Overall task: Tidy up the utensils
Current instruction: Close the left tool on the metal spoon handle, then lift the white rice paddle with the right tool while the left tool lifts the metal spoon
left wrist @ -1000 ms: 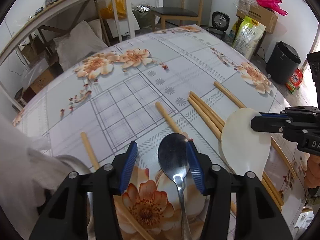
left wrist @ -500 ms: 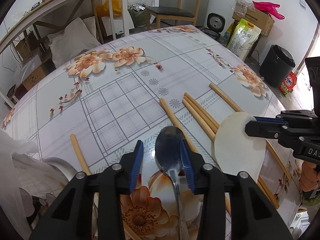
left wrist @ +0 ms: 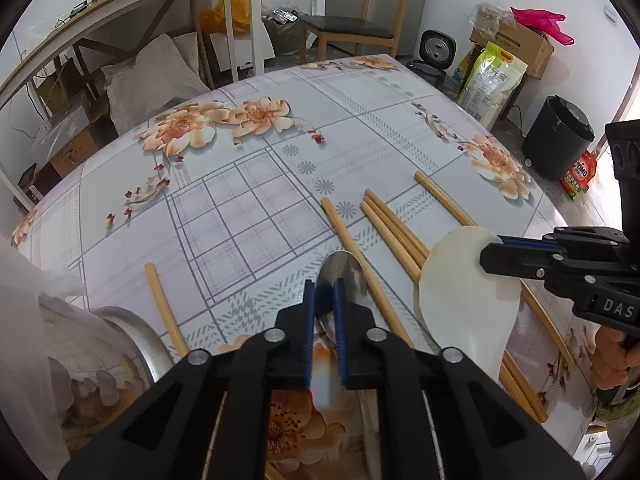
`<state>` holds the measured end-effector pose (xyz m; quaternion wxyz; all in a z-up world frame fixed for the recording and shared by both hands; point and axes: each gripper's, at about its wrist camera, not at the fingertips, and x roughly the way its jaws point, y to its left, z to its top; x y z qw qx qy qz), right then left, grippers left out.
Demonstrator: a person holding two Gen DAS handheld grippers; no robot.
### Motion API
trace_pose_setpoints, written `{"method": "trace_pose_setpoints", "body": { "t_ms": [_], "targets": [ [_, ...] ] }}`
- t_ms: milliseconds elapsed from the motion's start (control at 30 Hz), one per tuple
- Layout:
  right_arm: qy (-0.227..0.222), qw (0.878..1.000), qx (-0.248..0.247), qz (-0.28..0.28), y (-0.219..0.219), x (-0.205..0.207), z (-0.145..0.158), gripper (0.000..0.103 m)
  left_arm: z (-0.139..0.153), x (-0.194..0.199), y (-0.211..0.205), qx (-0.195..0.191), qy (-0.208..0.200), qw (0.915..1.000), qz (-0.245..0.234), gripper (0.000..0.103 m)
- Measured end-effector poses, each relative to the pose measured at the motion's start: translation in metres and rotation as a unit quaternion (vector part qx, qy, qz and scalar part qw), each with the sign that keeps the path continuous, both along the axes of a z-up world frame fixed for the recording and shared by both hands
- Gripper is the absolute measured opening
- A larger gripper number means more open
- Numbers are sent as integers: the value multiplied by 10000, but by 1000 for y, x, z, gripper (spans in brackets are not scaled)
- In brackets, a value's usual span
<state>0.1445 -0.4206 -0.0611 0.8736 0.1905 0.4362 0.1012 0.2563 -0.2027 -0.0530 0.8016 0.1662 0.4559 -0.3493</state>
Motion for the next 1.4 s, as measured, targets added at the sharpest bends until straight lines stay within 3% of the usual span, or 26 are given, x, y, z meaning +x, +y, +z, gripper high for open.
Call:
{"method": "trace_pose_setpoints", "body": {
  "t_ms": [400,767,1400],
  "targets": [
    [-169,9998,38,-122,-3,-9,13,3,11,-17,13,-127,15,9999,101,1],
    [-518,9979,51,-392,-2,-28,42,0,44,-44,47,-564,-417,9964,483,1],
    [-1242,9895,-142,-726,23,-59,101,0,104,-100,113,-1269,-1160,9819,797,1]
  ]
}}
